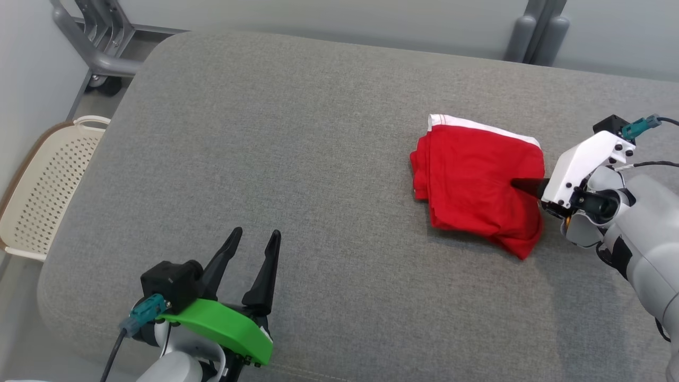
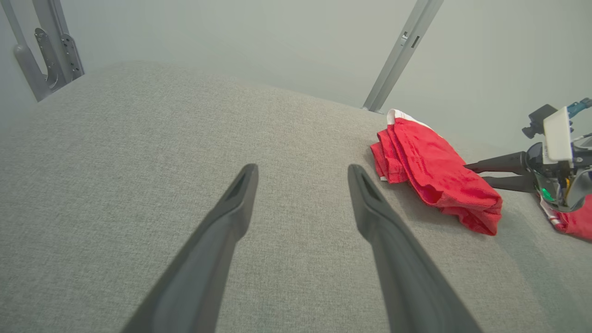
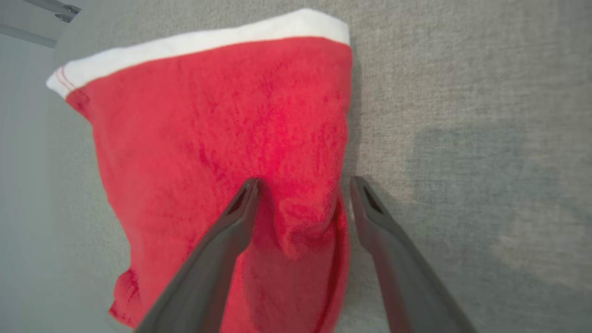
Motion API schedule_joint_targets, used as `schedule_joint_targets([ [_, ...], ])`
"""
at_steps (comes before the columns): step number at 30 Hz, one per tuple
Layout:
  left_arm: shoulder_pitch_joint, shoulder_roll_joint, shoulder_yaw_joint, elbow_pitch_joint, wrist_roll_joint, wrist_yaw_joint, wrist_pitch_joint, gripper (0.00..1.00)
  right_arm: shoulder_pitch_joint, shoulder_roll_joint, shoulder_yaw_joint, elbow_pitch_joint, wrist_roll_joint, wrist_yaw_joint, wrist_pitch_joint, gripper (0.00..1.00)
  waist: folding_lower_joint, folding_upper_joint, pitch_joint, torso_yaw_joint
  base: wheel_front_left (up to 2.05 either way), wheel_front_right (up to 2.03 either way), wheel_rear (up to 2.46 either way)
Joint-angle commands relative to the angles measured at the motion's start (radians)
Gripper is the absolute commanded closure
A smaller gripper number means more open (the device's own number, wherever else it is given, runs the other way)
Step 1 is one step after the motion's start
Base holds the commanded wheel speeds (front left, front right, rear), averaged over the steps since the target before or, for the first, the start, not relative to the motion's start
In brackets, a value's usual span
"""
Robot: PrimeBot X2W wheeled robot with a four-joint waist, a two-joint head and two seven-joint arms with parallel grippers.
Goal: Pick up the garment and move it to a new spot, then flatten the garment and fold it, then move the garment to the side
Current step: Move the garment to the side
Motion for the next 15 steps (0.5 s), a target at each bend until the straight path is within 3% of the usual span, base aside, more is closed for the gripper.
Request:
schedule_joint_targets([
  [1,-0.017,-0.001,0.003,0.002,-0.001,-0.003,0.0,0.0,-0.004,0.006,-0.008,0.007,0.016,0.0,0.009,0.0,0.0,0.0,0.018,0.017,0.0,0.0,0.0],
  [9,-0.025,-0.004,0.001,0.007,-0.004,-0.005,0.0,0.0,0.005,0.014,-0.018,0.014,0.024,0.0,0.025,0.0,0.0,0.0,0.039,0.033,0.0,0.0,0.0],
  [11,-0.026,-0.006,0.001,0.01,-0.004,-0.006,-0.001,0.0,0.001,0.012,-0.019,0.015,0.023,0.0,0.021,1.0,0.0,0.0,0.042,0.035,0.0,0.0,0.0],
  [15,-0.026,-0.011,0.0,0.017,-0.006,-0.006,-0.005,0.0,0.001,0.01,-0.021,0.003,0.021,0.0,0.006,1.0,0.0,0.0,0.04,0.037,0.0,0.0,0.0],
])
